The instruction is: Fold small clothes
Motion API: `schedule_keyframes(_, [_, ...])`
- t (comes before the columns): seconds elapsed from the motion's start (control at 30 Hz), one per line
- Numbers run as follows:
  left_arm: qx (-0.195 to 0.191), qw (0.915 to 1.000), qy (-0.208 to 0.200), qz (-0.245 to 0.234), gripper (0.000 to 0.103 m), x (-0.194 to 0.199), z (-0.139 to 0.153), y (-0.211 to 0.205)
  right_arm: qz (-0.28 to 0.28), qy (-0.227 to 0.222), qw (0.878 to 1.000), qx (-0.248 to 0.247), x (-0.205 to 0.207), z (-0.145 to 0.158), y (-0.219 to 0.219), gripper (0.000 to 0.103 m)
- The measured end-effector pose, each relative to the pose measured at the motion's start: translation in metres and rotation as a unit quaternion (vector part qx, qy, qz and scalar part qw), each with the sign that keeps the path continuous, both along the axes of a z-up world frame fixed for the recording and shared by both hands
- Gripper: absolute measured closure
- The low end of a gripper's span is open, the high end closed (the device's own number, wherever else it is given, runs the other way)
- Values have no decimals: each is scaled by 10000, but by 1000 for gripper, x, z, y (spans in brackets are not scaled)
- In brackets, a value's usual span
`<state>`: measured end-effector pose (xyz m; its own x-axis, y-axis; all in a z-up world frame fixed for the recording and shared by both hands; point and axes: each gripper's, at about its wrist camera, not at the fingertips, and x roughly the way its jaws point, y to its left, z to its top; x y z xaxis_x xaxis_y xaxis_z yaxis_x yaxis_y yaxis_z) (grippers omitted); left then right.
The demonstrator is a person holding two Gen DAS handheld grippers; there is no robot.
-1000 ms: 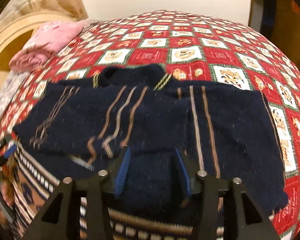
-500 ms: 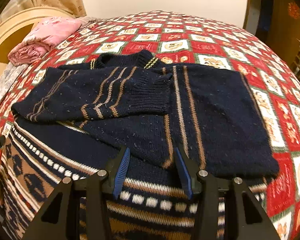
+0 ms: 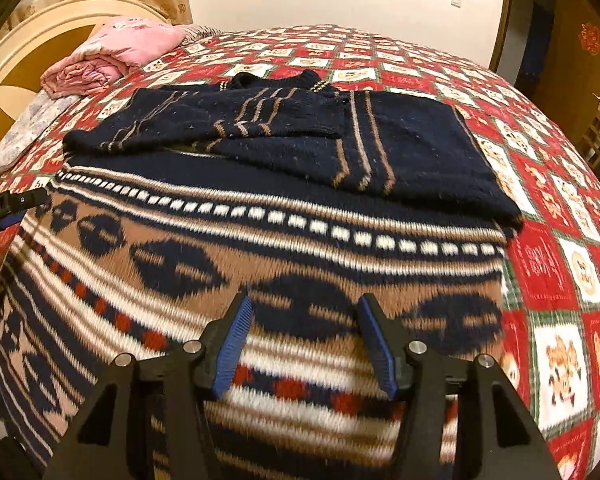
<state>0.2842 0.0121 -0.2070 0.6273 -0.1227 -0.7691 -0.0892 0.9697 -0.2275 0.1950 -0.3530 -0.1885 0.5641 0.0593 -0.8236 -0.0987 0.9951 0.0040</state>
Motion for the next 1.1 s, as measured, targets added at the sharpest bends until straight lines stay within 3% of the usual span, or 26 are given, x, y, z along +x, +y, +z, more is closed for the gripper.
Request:
schedule_keyframes(0.6, [125,9993,82,-351,0,-53,-2,-11,-170,-74,9998,-47,-51,4,-2,44])
schedule_keyframes(1.1, [98,9971,-110,-740,0,-140,0,6,-224,-124,9997,26,-124,5,-2,44])
